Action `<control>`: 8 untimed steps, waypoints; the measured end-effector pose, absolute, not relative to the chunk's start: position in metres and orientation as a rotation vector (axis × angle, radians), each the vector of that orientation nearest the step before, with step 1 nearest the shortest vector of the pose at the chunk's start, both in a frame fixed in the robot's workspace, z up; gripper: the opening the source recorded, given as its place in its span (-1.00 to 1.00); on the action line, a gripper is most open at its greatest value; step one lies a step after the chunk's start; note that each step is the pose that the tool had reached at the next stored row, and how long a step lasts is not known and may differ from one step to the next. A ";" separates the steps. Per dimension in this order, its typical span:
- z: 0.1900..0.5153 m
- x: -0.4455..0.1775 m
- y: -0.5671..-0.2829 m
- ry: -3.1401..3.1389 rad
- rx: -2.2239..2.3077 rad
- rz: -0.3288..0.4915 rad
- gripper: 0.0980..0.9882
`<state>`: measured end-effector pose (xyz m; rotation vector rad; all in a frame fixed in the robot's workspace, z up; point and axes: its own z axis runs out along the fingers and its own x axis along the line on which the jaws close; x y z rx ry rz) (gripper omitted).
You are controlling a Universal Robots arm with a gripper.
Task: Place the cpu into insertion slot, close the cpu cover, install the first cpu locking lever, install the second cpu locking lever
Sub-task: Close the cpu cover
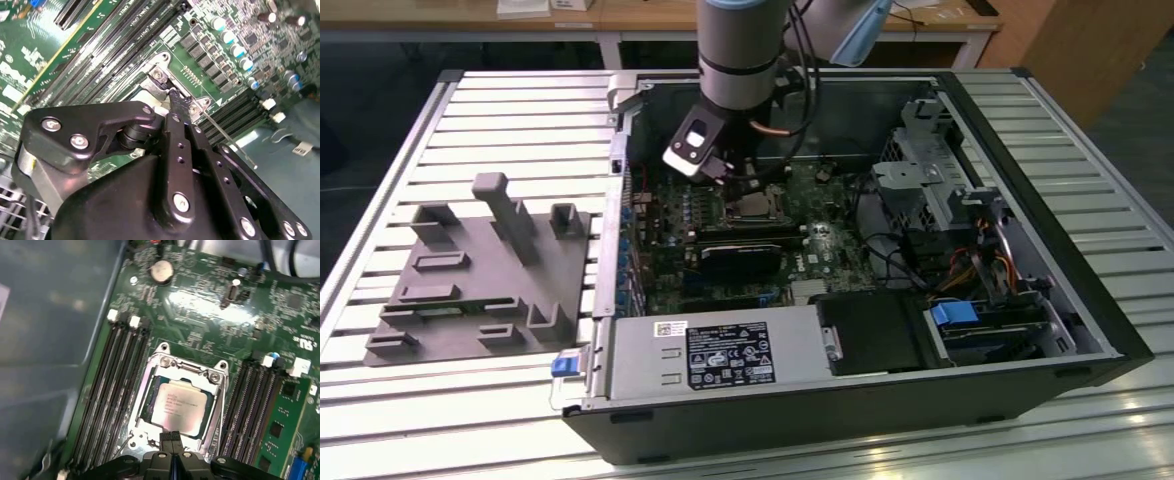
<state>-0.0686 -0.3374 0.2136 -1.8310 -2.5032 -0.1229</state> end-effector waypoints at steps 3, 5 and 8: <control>0.213 -0.069 -0.337 -2.550 -1.762 -0.121 -0.98; 0.212 -0.069 -0.337 -2.582 -1.713 -0.120 -0.98; 0.212 -0.069 -0.337 -2.625 -1.641 -0.118 -0.98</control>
